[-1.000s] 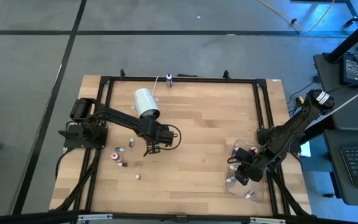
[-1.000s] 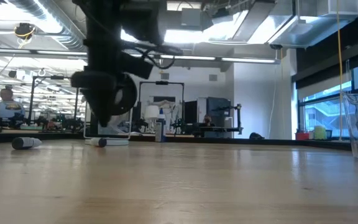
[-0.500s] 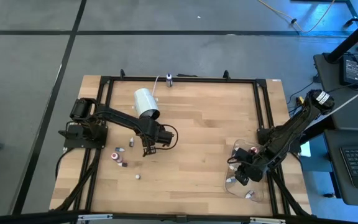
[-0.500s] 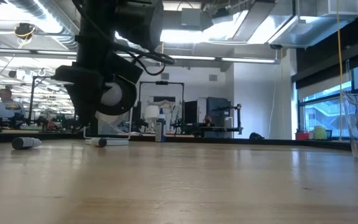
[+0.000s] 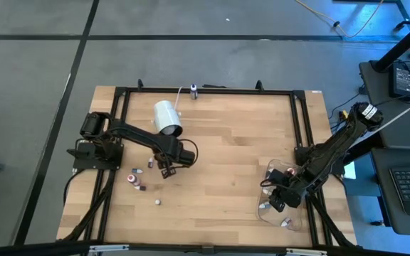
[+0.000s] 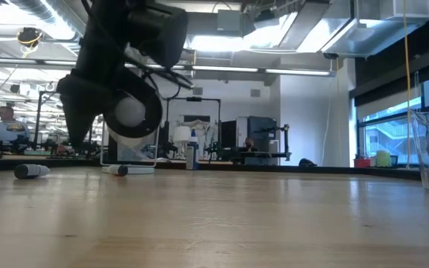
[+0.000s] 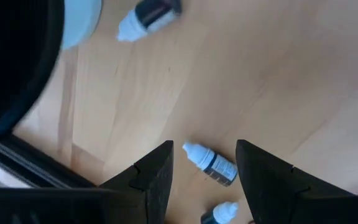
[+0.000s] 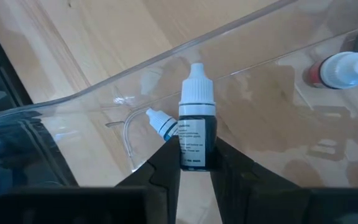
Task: Pick & Place food coloring
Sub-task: Put the small green food coloring bottle into the transparent bin, then put the top small pink food coloring bottle into the transparent bin
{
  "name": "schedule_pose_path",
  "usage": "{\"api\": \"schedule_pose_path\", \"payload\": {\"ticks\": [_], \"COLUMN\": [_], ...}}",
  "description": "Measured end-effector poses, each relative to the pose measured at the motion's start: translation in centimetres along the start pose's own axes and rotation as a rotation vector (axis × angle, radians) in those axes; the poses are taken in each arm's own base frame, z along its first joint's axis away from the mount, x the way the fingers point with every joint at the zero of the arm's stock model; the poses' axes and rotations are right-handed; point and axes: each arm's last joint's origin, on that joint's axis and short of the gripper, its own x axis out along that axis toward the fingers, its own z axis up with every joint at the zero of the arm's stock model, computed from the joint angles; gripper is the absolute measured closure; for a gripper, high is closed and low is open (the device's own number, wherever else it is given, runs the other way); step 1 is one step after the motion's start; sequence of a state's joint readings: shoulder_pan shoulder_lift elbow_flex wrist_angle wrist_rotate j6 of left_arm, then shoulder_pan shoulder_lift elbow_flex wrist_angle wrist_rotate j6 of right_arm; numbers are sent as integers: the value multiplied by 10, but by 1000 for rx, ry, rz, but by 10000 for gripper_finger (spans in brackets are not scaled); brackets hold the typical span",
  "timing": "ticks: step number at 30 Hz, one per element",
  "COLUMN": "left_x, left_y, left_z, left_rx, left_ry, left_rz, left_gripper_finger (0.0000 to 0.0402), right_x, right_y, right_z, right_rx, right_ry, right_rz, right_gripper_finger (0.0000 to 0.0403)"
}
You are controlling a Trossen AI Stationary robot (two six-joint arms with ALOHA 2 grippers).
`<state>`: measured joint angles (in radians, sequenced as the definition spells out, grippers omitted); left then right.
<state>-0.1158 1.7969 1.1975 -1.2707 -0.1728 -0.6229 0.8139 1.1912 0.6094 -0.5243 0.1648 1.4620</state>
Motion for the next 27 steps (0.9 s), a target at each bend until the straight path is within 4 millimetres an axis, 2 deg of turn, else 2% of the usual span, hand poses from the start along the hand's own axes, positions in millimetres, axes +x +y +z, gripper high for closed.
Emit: {"api": "schedule_pose_path", "payload": {"ticks": [4,14,21,27], "left_x": [8,17,17,19], "left_y": [0,3,4,15], "left_z": [-3,-5,4,18], "left_rx": [-7,59,76,61], "left_ry": [26,-20,-124,-190], "left_rz": [6,105,145,176], "left_gripper_finger": [233,233,233,233], "right_x": [0,0,0,0], "right_y": [0,0,0,0], "right_z": [0,0,0,0], "right_rx": [0,0,0,0], "right_ry": [0,0,0,0], "right_rz": [0,0,0,0], "right_gripper_finger": [315,260,252,251]}}
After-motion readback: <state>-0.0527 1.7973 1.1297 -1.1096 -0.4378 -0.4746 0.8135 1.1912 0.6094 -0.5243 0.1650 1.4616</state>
